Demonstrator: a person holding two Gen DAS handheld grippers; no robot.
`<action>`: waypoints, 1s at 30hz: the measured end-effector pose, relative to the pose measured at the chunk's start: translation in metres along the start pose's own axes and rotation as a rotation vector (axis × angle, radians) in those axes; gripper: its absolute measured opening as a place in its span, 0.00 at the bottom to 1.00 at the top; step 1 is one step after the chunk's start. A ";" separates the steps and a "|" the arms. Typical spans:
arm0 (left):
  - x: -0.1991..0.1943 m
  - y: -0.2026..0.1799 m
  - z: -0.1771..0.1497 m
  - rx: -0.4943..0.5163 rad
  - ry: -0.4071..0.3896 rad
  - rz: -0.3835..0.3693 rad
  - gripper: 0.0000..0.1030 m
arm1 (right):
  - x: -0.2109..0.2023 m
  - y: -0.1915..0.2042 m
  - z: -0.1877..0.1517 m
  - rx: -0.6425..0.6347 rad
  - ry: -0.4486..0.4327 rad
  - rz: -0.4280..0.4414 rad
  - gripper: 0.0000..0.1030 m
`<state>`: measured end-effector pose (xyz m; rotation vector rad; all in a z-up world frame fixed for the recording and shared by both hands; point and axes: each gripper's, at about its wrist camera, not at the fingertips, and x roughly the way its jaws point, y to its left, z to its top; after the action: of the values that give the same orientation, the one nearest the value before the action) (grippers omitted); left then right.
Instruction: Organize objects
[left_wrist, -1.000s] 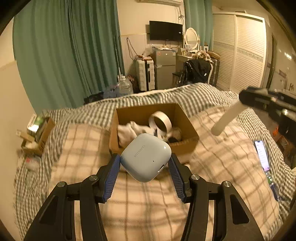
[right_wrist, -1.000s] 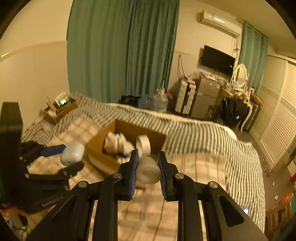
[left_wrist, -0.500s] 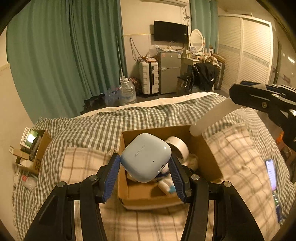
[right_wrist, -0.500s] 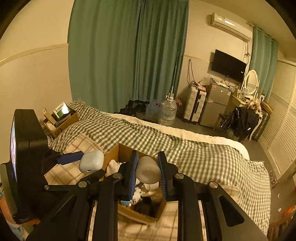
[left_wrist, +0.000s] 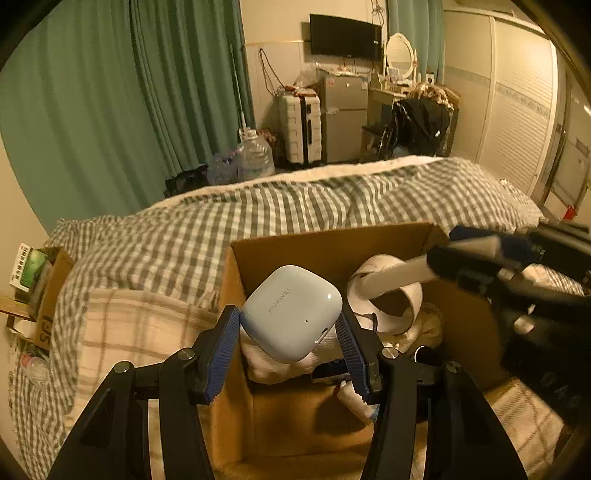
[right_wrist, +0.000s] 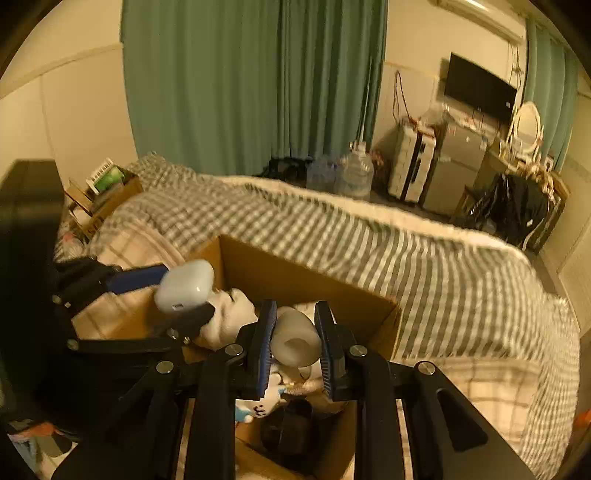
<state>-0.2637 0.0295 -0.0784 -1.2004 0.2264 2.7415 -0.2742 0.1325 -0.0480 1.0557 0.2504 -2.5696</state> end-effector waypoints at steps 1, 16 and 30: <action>0.004 -0.001 -0.001 0.001 0.005 0.001 0.53 | 0.004 -0.002 -0.003 0.004 0.009 0.005 0.20; 0.001 -0.001 -0.005 -0.002 0.024 0.035 0.71 | -0.025 -0.023 -0.015 0.095 -0.030 -0.018 0.43; -0.168 -0.002 0.019 -0.043 -0.270 0.074 1.00 | -0.195 -0.026 -0.007 0.180 -0.176 -0.168 0.92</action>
<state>-0.1645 0.0238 0.0583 -0.8318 0.1848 2.9458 -0.1510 0.2074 0.0854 0.8935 0.0656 -2.8607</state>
